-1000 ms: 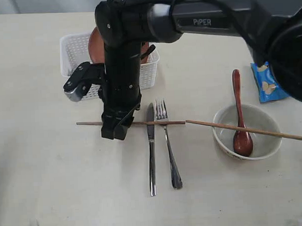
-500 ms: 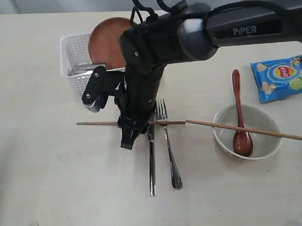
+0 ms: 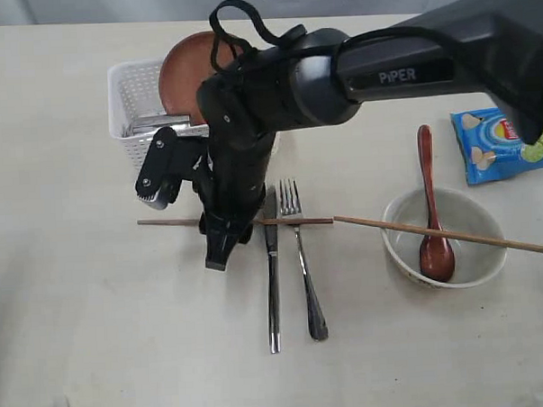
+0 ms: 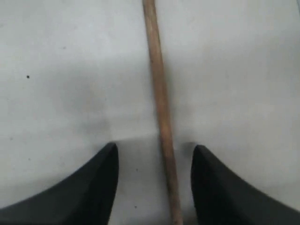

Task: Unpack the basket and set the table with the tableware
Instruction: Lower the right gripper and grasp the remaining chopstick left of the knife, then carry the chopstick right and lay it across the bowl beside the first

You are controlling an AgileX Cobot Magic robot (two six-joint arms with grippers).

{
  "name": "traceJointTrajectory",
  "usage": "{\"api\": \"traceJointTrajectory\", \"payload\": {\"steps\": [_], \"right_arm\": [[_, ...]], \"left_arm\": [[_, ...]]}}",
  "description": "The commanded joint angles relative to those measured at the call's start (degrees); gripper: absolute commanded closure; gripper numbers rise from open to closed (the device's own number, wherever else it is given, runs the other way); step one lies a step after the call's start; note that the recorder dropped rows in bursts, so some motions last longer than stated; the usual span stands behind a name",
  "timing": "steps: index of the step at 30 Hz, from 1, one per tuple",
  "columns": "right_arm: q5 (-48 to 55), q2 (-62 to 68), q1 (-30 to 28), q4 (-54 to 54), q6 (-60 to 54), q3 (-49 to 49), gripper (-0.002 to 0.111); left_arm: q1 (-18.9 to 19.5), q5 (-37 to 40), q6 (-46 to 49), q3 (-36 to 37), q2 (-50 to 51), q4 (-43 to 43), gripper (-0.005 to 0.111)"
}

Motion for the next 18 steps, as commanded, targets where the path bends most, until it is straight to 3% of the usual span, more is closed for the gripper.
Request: {"api": "traceJointTrajectory", "payload": {"steps": [1,3,18], "right_arm": [[5.05,1.97,0.11,-1.59,-0.19,-1.05,0.091],[6.34,2.24,0.21,-2.03,-2.1,-1.05,0.108],[8.05,-3.33,2.36,-3.22,-4.99,-3.9,0.109]], "left_arm": [[-0.4,-0.59,0.06,0.11,-0.18,-0.13,0.107],[-0.4,-0.59,0.06,0.11,-0.18,-0.13,0.107],[-0.4,-0.59,0.06,0.11,-0.18,-0.13,0.107]]}}
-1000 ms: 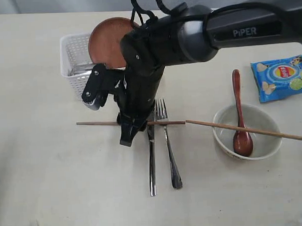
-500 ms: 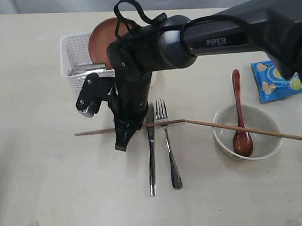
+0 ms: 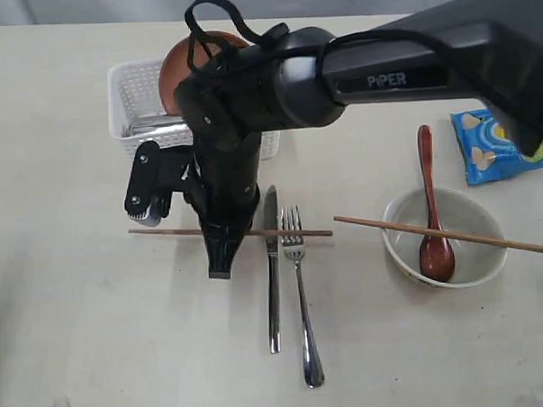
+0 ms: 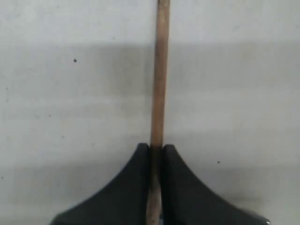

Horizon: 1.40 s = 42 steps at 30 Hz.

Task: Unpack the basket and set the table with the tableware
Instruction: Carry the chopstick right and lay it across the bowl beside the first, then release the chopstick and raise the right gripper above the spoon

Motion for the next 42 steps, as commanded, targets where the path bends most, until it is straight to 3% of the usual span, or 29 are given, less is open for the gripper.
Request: {"api": "traceJointTrajectory", "payload": {"steps": [1,10,14,25,32,42], "right_arm": [[2.69,-3.21,-0.08,-1.64,-0.63,-1.88,0.109],[9.12,-12.21,-1.16,-1.89,4.87,-1.63,0.109],[11.34,-16.98,-5.25,-1.87,11.61,1.46,0.109],[21.53,-29.91,-16.41,-5.41,8.46,10.93,0.109],[16.3,-30.08,-21.86,-9.98,-1.23,21.66,0.109],[0.39,-30.08,-23.66,-13.4,0.08,29.0,0.109]], "left_arm": [[-0.4,-0.59,0.06,0.11,-0.18,-0.13,0.107],[-0.4,-0.59,0.06,0.11,-0.18,-0.13,0.107],[-0.4,-0.59,0.06,0.11,-0.18,-0.13,0.107],[-0.4,-0.59,0.06,0.11,-0.18,-0.13,0.107],[-0.4,-0.59,0.06,0.11,-0.18,-0.13,0.107],[-0.4,-0.59,0.06,0.11,-0.18,-0.13,0.107]]}}
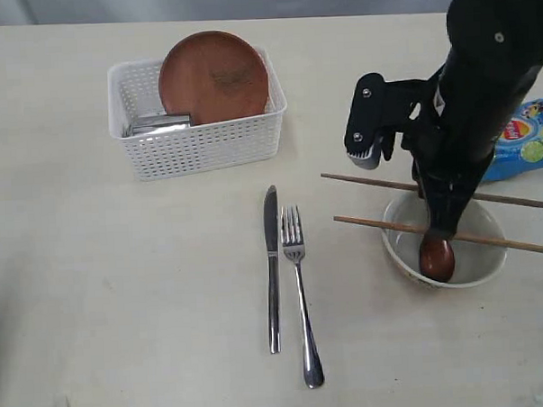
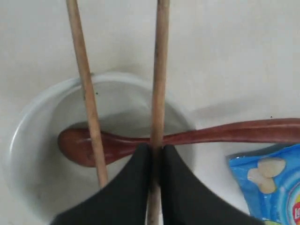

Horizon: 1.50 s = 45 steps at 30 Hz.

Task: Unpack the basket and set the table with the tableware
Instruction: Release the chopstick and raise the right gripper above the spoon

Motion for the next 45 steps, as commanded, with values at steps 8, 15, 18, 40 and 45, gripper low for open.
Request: {"api": "traceJointTrajectory", "payload": {"steps": [8,15,18,40,45], "right_arm": [[-4.74,-0.59,-5.86,-3.73,-0.28,5.07,0.109],[-8.64,-3.02,-5.72,-3.2,-1.2,8.79,0.109],[-10.01,-3.24,-5.72,-1.63,-1.2,9.01,0.109],[-9.51,-2.89,-5.6,6.57,-8.0,9.01,0.109],[-10.16,-2.89,-5.7,6.46,-8.0,10.54,0.109]], "left_arm": [[-0.4,-0.59,0.06,0.11,-0.18,-0.13,0.107],[-0.4,-0.59,0.06,0.11,-0.18,-0.13,0.107],[-0.4,-0.59,0.06,0.11,-0.18,-0.13,0.107],[-0.4,-0.59,0.06,0.11,-0.18,-0.13,0.107],[-0.4,-0.59,0.06,0.11,-0.18,-0.13,0.107]]}}
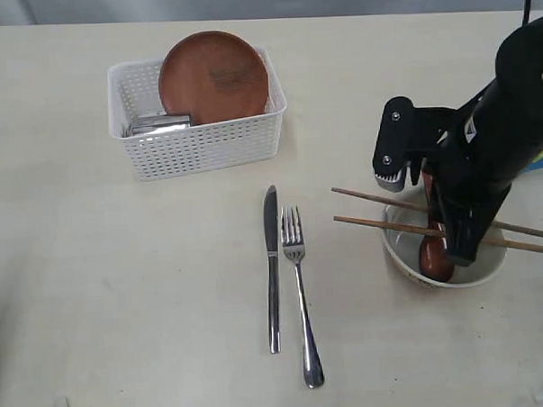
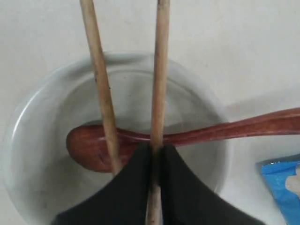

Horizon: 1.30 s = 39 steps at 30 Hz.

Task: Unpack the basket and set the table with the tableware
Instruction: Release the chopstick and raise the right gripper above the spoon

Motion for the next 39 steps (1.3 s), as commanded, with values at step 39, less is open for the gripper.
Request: {"api": "traceJointTrajectory", "payload": {"steps": [39], "right_arm": [[-0.42,-12.22,-0.22,-8.39,8.08,3.24,0.073]], "left_arm": [[-0.4,-0.59,0.06,0.11,-0.18,-0.13,0.107]]}}
